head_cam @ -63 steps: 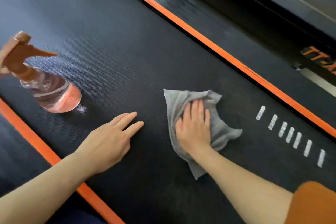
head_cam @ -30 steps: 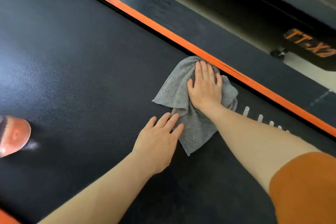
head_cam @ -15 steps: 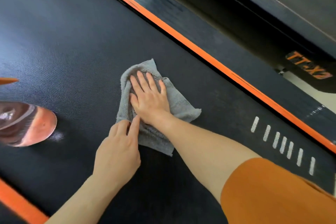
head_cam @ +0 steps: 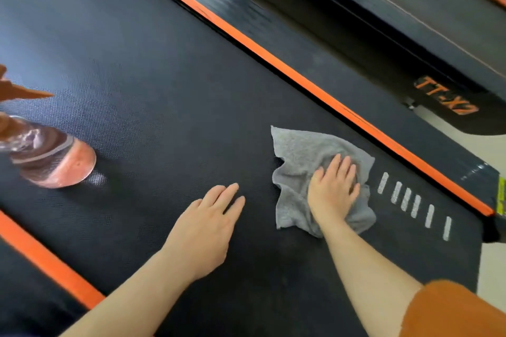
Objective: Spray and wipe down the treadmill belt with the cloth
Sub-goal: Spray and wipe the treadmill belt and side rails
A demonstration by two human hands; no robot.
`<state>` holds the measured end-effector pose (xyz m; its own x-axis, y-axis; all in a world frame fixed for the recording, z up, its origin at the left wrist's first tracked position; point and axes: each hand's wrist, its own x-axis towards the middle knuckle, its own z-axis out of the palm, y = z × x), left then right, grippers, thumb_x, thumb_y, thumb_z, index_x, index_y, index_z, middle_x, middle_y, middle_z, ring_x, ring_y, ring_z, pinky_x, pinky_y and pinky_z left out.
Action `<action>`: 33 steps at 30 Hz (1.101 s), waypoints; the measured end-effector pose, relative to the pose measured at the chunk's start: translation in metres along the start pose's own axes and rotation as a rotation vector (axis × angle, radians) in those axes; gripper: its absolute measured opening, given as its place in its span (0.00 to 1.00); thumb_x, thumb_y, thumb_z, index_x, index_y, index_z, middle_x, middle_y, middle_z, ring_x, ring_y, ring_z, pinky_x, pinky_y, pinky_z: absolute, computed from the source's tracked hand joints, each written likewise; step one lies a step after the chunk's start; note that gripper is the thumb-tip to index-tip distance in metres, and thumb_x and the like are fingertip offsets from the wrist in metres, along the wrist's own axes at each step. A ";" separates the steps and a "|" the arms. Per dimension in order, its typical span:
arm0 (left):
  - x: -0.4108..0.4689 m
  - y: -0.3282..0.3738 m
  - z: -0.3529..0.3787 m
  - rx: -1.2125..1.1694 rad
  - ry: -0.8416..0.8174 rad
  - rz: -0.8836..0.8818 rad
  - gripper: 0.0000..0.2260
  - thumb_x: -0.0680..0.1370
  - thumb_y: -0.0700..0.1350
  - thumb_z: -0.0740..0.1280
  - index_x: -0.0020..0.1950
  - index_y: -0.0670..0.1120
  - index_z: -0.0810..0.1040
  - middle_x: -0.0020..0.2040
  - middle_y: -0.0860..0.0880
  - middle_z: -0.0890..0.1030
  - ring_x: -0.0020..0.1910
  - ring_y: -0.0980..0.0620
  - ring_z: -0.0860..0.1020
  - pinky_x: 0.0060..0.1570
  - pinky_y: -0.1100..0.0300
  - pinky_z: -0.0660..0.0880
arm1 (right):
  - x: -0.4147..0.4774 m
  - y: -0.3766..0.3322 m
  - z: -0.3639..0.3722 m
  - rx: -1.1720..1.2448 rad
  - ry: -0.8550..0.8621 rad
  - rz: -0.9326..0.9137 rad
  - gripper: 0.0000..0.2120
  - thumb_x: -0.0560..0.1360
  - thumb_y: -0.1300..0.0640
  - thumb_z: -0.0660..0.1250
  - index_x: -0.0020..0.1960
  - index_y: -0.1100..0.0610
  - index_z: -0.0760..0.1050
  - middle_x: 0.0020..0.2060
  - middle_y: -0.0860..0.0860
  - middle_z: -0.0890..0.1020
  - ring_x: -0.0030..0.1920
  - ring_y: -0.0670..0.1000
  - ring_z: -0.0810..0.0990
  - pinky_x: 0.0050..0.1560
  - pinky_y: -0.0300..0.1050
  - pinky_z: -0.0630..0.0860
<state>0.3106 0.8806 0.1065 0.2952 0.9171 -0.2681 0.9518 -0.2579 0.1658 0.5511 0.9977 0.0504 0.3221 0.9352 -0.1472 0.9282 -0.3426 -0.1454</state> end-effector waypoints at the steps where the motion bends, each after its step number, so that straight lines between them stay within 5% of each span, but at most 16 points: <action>1: 0.001 -0.001 -0.001 -0.032 -0.006 -0.009 0.39 0.57 0.45 0.79 0.68 0.44 0.77 0.69 0.43 0.75 0.64 0.43 0.75 0.48 0.52 0.81 | -0.015 -0.025 0.007 0.010 0.043 -0.071 0.27 0.82 0.49 0.49 0.79 0.56 0.59 0.79 0.55 0.58 0.79 0.54 0.55 0.75 0.62 0.57; 3: 0.001 0.005 0.000 -0.076 -0.031 0.001 0.39 0.63 0.44 0.75 0.74 0.45 0.70 0.74 0.43 0.70 0.71 0.42 0.70 0.56 0.50 0.79 | -0.063 -0.065 0.028 -0.011 0.049 -0.348 0.27 0.79 0.48 0.53 0.76 0.57 0.66 0.77 0.56 0.65 0.77 0.56 0.61 0.73 0.63 0.63; 6: -0.007 0.003 0.003 -0.113 -0.037 -0.028 0.33 0.76 0.45 0.57 0.81 0.45 0.53 0.81 0.43 0.51 0.79 0.43 0.52 0.72 0.46 0.64 | -0.134 -0.099 0.055 -0.145 -0.060 -0.757 0.31 0.81 0.46 0.53 0.81 0.54 0.52 0.80 0.54 0.54 0.80 0.56 0.51 0.75 0.62 0.54; 8: -0.015 -0.007 0.001 -0.143 -0.049 -0.103 0.32 0.74 0.43 0.57 0.80 0.46 0.57 0.81 0.44 0.53 0.79 0.43 0.53 0.72 0.46 0.64 | -0.135 -0.103 0.049 -0.142 -0.124 -0.921 0.31 0.81 0.46 0.52 0.81 0.52 0.48 0.81 0.52 0.52 0.80 0.54 0.49 0.76 0.60 0.52; 10: -0.020 -0.016 -0.002 -0.170 -0.053 -0.133 0.31 0.73 0.42 0.61 0.78 0.46 0.62 0.78 0.42 0.61 0.76 0.41 0.61 0.71 0.47 0.68 | -0.109 -0.089 0.041 -0.059 -0.174 -1.017 0.29 0.80 0.45 0.52 0.80 0.49 0.55 0.80 0.48 0.57 0.80 0.50 0.53 0.77 0.57 0.53; 13: -0.024 -0.027 -0.006 -0.164 -0.190 -0.211 0.30 0.80 0.45 0.59 0.81 0.51 0.54 0.81 0.49 0.52 0.79 0.47 0.53 0.73 0.52 0.64 | -0.057 -0.044 0.024 -0.087 -0.100 -0.842 0.29 0.78 0.43 0.51 0.78 0.48 0.62 0.78 0.47 0.63 0.78 0.50 0.59 0.74 0.58 0.59; 17: -0.024 -0.021 -0.017 -0.120 -0.296 -0.235 0.28 0.82 0.48 0.57 0.81 0.51 0.53 0.82 0.50 0.46 0.80 0.48 0.46 0.73 0.50 0.64 | -0.032 -0.021 0.010 -0.120 -0.093 -0.451 0.33 0.78 0.42 0.39 0.81 0.51 0.51 0.81 0.48 0.52 0.80 0.50 0.49 0.77 0.57 0.50; 20: -0.029 -0.023 -0.021 -0.158 -0.185 -0.308 0.26 0.81 0.48 0.58 0.79 0.49 0.58 0.81 0.48 0.50 0.79 0.48 0.49 0.71 0.51 0.66 | -0.084 -0.061 0.024 -0.075 -0.066 -0.422 0.33 0.79 0.45 0.43 0.80 0.58 0.57 0.79 0.56 0.58 0.79 0.55 0.55 0.76 0.62 0.55; 23: -0.034 -0.037 -0.023 -0.274 0.019 -0.427 0.22 0.78 0.48 0.58 0.72 0.47 0.69 0.76 0.47 0.64 0.74 0.45 0.61 0.68 0.48 0.69 | -0.151 -0.108 0.046 -0.050 -0.112 -0.700 0.30 0.78 0.46 0.50 0.74 0.59 0.69 0.74 0.56 0.69 0.77 0.55 0.63 0.74 0.62 0.58; 26: -0.051 -0.070 -0.024 -0.482 0.147 -0.745 0.19 0.76 0.44 0.62 0.67 0.45 0.75 0.67 0.43 0.74 0.65 0.40 0.71 0.65 0.50 0.69 | -0.188 -0.148 0.058 -0.093 -0.184 -0.986 0.29 0.79 0.45 0.51 0.76 0.55 0.68 0.76 0.52 0.67 0.78 0.53 0.61 0.74 0.59 0.50; 30: -0.074 -0.106 -0.023 -0.879 0.331 -1.196 0.23 0.75 0.42 0.65 0.70 0.45 0.70 0.65 0.42 0.75 0.62 0.41 0.74 0.56 0.53 0.70 | -0.153 -0.172 0.053 -0.176 -0.280 -1.289 0.30 0.76 0.43 0.51 0.74 0.52 0.70 0.76 0.49 0.68 0.76 0.51 0.64 0.73 0.58 0.59; 33: -0.076 -0.124 -0.026 -1.063 0.574 -1.313 0.25 0.70 0.43 0.67 0.68 0.47 0.68 0.62 0.44 0.75 0.58 0.41 0.77 0.56 0.48 0.76 | -0.100 -0.177 0.044 -0.189 -0.265 -1.252 0.31 0.78 0.40 0.45 0.79 0.46 0.60 0.79 0.46 0.60 0.79 0.49 0.57 0.75 0.59 0.55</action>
<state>0.1677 0.8508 0.1313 -0.8234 0.3793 -0.4220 -0.0105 0.7334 0.6797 0.3466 0.9605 0.0476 -0.8065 0.5551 -0.2033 0.5886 0.7863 -0.1880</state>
